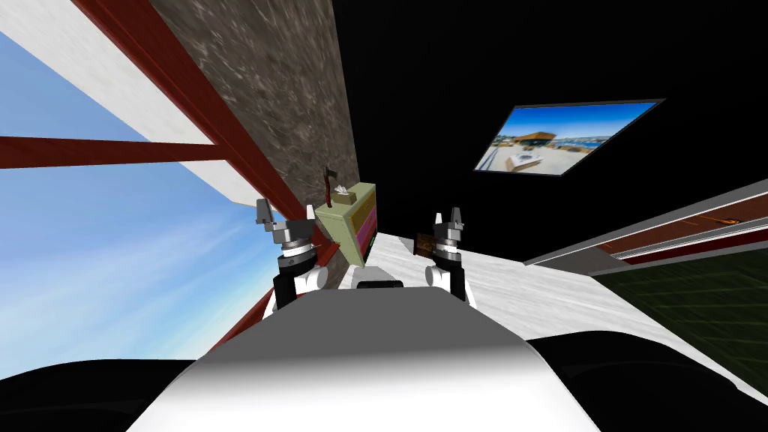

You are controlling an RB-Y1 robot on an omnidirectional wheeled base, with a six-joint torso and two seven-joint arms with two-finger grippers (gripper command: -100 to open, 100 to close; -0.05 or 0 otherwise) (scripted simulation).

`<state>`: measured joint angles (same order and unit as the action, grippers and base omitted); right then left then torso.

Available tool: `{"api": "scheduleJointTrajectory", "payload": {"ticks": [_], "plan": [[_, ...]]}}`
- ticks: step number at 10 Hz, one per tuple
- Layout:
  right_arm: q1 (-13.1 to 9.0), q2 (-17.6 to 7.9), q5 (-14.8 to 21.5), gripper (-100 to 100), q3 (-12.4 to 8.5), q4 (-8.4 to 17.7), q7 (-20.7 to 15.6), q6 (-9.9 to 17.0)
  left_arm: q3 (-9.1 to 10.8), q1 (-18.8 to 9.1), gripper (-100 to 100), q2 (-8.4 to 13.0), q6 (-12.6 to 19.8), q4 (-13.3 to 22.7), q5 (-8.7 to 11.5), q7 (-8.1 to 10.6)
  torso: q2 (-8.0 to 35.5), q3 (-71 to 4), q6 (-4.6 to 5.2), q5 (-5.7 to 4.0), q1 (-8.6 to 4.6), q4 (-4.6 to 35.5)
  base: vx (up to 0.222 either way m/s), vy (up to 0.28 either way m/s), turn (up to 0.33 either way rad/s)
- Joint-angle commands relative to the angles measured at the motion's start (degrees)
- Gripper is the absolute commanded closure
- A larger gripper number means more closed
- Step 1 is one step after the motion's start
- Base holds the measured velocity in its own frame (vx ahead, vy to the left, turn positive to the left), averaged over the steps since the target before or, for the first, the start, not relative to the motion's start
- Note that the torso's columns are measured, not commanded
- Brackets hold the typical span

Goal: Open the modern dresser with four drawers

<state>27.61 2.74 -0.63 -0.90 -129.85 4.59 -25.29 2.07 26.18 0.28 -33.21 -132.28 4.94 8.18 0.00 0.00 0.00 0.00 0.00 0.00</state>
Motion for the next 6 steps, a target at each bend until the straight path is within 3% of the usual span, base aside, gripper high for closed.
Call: {"api": "scheduleJointTrajectory", "payload": {"ticks": [1, 6], "plan": [[0.0, 0.0, 0.0, 0, 0.0, 0.0, 0.0, 0.0, 0.0, 0.0, 0, 0.0, 0.0, 0.0, 0.0, 0.0, 2.32, -4.67, 0.0, 0.0, 0.0, 2.35, 0.0, 0.0, 0.0], [0.0, 0.0, 0.0, 0, 0.0, -0.01, 0.0, 0.0, 0.0, 0.0, 0, 0.0, 0.0, -0.01, 0.0, 0.0, 22.69, -45.36, 0.0, 0.0, 0.0, 22.68, 0.0, 0.0, 0.0]]}}
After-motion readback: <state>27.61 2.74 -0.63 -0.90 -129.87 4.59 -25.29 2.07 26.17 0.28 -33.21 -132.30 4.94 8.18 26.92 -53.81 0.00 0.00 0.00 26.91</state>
